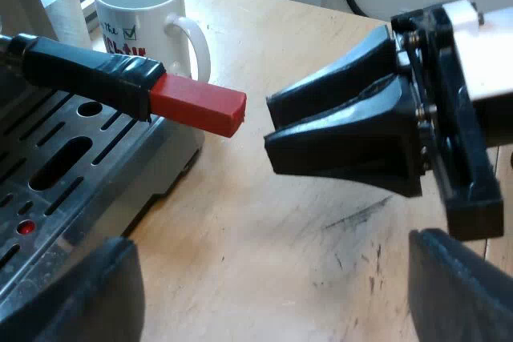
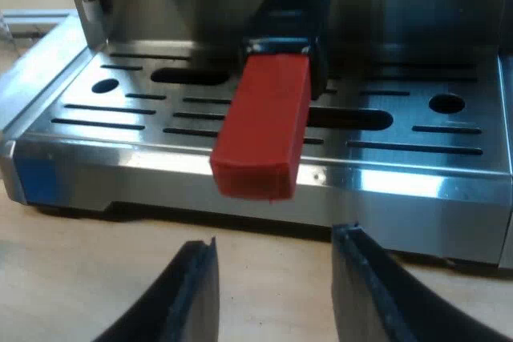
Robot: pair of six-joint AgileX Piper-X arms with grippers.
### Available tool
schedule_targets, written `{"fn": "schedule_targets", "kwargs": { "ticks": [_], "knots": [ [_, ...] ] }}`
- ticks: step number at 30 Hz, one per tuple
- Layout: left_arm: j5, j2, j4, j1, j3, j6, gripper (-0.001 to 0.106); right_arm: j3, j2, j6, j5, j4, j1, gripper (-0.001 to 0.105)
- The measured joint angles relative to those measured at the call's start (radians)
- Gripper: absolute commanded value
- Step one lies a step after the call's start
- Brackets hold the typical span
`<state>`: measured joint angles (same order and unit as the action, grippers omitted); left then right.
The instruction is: Grind coffee beans and then tamp
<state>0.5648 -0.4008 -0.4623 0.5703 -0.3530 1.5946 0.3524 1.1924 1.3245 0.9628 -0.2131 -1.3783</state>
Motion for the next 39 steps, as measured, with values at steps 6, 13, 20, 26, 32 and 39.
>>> {"fn": "schedule_targets", "kwargs": {
  "ticks": [6, 13, 20, 26, 32, 39],
  "knots": [
    [0.0, 0.0, 0.0, 0.0, 0.0, 0.0, 0.07, 0.0, 0.012, 0.0, 0.055, -0.045, 0.0, 0.036],
    [0.0, 0.0, 0.0, 0.0, 0.0, 0.0, 0.07, 0.0, 0.012, 0.0, 0.074, -0.053, 0.0, 0.036],
    [0.0, 0.0, 0.0, 0.0, 0.0, 0.0, 0.07, 0.0, 0.012, 0.0, 0.051, -0.065, 0.051, 0.036],
    [0.0, 0.0, 0.0, 0.0, 0.0, 0.0, 0.07, 0.0, 0.012, 0.0, 0.019, -0.083, 0.071, 0.036],
    [0.0, 0.0, 0.0, 0.0, 0.0, 0.0, 0.07, 0.0, 0.012, 0.017, 0.041, -0.095, 0.071, 0.036],
    [0.0, 0.0, 0.0, 0.0, 0.0, 0.0, 0.07, 0.0, 0.012, 0.045, 0.051, -0.116, 0.071, 0.036]
  ]
}}
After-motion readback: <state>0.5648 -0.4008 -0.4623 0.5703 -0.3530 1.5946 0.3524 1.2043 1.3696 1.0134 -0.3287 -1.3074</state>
